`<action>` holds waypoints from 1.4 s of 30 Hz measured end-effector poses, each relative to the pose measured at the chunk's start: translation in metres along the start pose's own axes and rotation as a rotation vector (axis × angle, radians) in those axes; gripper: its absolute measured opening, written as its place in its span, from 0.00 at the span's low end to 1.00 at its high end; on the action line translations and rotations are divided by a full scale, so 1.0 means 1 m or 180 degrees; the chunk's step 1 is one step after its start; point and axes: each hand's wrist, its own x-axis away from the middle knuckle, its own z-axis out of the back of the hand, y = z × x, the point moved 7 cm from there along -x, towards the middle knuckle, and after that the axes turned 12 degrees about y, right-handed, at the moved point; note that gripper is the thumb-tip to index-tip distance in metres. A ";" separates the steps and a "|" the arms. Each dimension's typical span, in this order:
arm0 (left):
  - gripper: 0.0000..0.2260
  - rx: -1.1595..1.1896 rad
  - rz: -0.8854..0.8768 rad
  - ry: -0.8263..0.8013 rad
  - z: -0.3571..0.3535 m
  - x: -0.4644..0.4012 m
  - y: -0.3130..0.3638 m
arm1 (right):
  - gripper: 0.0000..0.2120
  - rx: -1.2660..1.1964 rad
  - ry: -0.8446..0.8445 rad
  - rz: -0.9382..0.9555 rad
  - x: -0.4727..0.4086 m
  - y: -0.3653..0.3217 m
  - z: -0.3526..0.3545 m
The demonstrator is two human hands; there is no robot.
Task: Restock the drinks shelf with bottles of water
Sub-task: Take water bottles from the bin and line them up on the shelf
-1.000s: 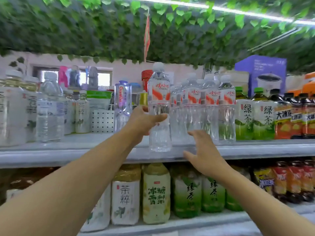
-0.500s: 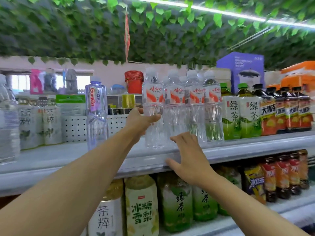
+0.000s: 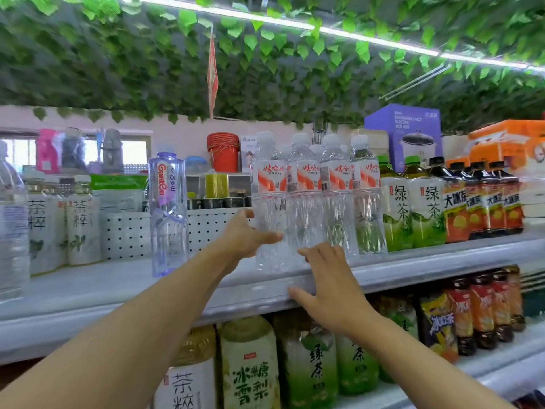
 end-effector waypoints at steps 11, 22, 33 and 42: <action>0.23 -0.0177 0.0022 -0.0139 -0.004 0.004 -0.009 | 0.31 -0.0047 -0.0083 -0.0130 0.000 0.000 0.001; 0.22 -0.0168 0.0017 -0.0082 -0.004 0.005 -0.012 | 0.31 -0.0051 -0.0113 -0.0163 0.000 0.001 0.001; 0.26 -0.0232 0.0052 -0.0026 -0.004 0.009 -0.011 | 0.31 -0.0045 -0.0097 -0.0093 0.001 0.001 0.001; 0.26 -0.0286 0.0150 -0.0015 -0.003 0.012 -0.010 | 0.31 -0.0082 -0.0083 -0.0009 0.000 0.003 0.001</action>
